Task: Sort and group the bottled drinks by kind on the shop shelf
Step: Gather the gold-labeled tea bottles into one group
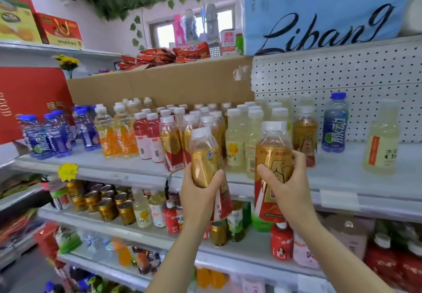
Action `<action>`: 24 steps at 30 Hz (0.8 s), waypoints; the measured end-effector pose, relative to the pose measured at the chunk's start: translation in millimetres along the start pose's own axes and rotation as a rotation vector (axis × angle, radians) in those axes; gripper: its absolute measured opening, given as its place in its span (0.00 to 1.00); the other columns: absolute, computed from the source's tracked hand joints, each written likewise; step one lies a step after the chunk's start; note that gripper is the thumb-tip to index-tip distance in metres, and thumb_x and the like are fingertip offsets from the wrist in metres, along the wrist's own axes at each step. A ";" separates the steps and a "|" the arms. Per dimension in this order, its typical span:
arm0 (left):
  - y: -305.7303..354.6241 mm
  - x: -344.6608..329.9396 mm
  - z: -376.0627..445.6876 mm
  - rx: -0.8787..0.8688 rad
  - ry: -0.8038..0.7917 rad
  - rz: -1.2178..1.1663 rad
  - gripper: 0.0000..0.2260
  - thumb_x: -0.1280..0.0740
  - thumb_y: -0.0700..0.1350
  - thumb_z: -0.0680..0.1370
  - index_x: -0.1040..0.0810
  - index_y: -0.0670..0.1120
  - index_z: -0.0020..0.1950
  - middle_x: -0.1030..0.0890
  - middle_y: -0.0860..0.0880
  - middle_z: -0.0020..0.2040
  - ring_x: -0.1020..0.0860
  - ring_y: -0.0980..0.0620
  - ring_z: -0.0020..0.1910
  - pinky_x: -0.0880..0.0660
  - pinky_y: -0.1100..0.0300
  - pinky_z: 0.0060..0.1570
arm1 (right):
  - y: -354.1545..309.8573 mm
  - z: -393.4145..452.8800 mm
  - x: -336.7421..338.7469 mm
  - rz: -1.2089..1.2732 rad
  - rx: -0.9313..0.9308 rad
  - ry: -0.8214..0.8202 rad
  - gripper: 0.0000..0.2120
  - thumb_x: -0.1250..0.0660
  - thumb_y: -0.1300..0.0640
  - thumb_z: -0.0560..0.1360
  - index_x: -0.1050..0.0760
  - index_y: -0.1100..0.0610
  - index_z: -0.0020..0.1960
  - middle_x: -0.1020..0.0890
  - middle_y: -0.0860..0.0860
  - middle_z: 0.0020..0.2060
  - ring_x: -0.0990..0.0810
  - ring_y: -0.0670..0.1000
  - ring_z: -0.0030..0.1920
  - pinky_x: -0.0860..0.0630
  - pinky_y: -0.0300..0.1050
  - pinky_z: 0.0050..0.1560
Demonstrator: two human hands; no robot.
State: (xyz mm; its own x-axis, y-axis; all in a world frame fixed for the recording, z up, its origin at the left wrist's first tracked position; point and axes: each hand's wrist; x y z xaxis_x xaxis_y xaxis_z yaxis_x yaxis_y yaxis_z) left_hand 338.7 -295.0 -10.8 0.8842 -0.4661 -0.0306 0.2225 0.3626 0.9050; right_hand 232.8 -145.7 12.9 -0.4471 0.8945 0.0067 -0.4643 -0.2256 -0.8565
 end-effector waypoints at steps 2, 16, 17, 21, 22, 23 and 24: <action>-7.4 21.0 6.7 -0.003 0.023 0.013 0.18 0.24 0.52 0.73 0.27 0.63 0.58 0.19 0.57 0.50 0.19 0.63 0.46 0.24 0.62 0.45 | -0.1 -3.0 -20.2 0.002 -0.005 -0.004 0.22 0.27 0.52 0.73 0.37 0.38 0.57 0.21 0.41 0.48 0.20 0.37 0.46 0.25 0.38 0.45; -53.7 100.7 123.2 -0.126 0.203 0.069 0.26 0.25 0.48 0.75 0.31 0.53 0.70 0.20 0.59 0.56 0.20 0.65 0.52 0.23 0.68 0.47 | 29.5 36.0 -124.1 0.031 0.053 -0.033 0.26 0.26 0.50 0.70 0.36 0.47 0.62 0.24 0.44 0.54 0.23 0.34 0.49 0.25 0.28 0.42; -55.6 103.7 134.4 -0.147 0.205 0.064 0.27 0.25 0.49 0.75 0.32 0.53 0.71 0.21 0.59 0.57 0.21 0.66 0.53 0.23 0.70 0.48 | 31.6 37.7 -126.7 0.024 0.059 -0.031 0.26 0.26 0.52 0.71 0.36 0.47 0.62 0.24 0.44 0.53 0.23 0.34 0.49 0.25 0.28 0.42; -71.0 116.3 177.6 -0.177 0.182 0.098 0.26 0.25 0.50 0.75 0.33 0.58 0.68 0.23 0.60 0.58 0.23 0.61 0.57 0.24 0.61 0.53 | 34.1 38.3 -134.5 -0.013 0.043 -0.018 0.26 0.26 0.56 0.73 0.37 0.48 0.64 0.25 0.40 0.51 0.24 0.29 0.47 0.26 0.25 0.39; -75.1 117.7 185.2 -0.180 0.168 0.104 0.25 0.25 0.50 0.75 0.33 0.59 0.67 0.23 0.60 0.58 0.23 0.61 0.57 0.24 0.61 0.53 | 33.5 38.5 -137.4 -0.023 0.044 -0.010 0.26 0.26 0.57 0.73 0.37 0.48 0.64 0.26 0.40 0.50 0.25 0.28 0.46 0.27 0.24 0.38; -78.8 118.1 191.4 -0.185 0.153 0.107 0.24 0.25 0.49 0.75 0.33 0.59 0.66 0.23 0.60 0.57 0.23 0.62 0.56 0.24 0.62 0.53 | 33.3 39.1 -140.6 -0.034 0.048 0.000 0.26 0.26 0.58 0.73 0.37 0.49 0.63 0.26 0.40 0.50 0.25 0.27 0.45 0.28 0.23 0.38; -83.7 118.2 197.4 -0.189 0.139 0.108 0.24 0.25 0.49 0.75 0.33 0.58 0.64 0.23 0.58 0.57 0.23 0.63 0.55 0.24 0.62 0.52 | 33.8 39.6 -144.3 -0.045 0.054 0.012 0.26 0.26 0.59 0.73 0.37 0.50 0.63 0.26 0.40 0.49 0.25 0.26 0.45 0.28 0.22 0.38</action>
State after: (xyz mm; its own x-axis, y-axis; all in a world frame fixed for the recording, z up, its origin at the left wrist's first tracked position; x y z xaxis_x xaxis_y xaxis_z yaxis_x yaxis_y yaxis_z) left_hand 343.5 -539.8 -6.5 0.9521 -0.3056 -0.0080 0.1848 0.5545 0.8114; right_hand 251.3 -297.7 3.4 -0.4154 0.9088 0.0384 -0.5245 -0.2048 -0.8264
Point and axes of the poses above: each hand's wrist, its own z-axis towards the middle knuckle, its own x-axis out of the back of the hand, y = z × x
